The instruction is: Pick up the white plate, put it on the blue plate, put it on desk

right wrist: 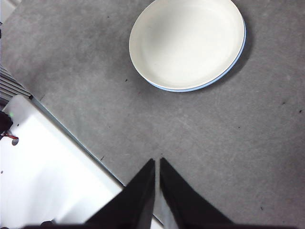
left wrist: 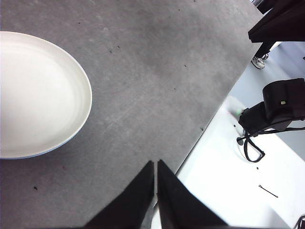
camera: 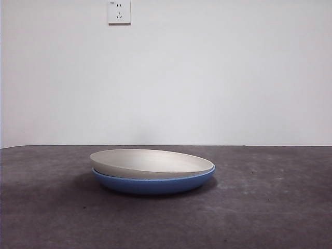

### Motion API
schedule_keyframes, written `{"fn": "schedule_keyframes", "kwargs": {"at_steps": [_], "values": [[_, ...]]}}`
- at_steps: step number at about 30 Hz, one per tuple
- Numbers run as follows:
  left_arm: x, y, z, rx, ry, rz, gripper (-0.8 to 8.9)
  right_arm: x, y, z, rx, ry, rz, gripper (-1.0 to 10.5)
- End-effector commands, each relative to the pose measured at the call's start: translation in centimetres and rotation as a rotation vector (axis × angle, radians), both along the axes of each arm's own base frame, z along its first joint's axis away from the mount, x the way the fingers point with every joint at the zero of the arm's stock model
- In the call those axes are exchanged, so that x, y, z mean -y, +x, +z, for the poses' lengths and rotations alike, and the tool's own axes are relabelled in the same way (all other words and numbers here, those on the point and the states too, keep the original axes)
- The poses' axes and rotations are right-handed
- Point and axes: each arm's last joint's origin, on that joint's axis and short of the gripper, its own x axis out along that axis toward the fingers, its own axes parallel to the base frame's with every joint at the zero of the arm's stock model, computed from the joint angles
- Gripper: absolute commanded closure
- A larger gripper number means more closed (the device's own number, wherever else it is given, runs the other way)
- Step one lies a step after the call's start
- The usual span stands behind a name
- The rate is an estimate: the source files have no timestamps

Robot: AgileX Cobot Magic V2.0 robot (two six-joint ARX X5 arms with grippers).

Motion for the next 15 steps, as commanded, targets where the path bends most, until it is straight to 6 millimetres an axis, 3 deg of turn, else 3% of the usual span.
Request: {"fn": "schedule_keyframes", "kwargs": {"at_steps": [1, 12, 15], "values": [[0.2, 0.0, 0.2, 0.020, -0.001, -0.019, 8.04, -0.1, 0.0, 0.5, 0.029, 0.006, 0.017, 9.4], [-0.2, -0.3, 0.4, 0.021, -0.003, -0.014, 8.04, -0.1, 0.0, 0.5, 0.029, 0.006, 0.017, 9.4], [-1.0, -0.6, 1.2, 0.142, -0.017, -0.025, 8.04, -0.1, 0.0, 0.5, 0.030, 0.007, 0.017, 9.4]]}}
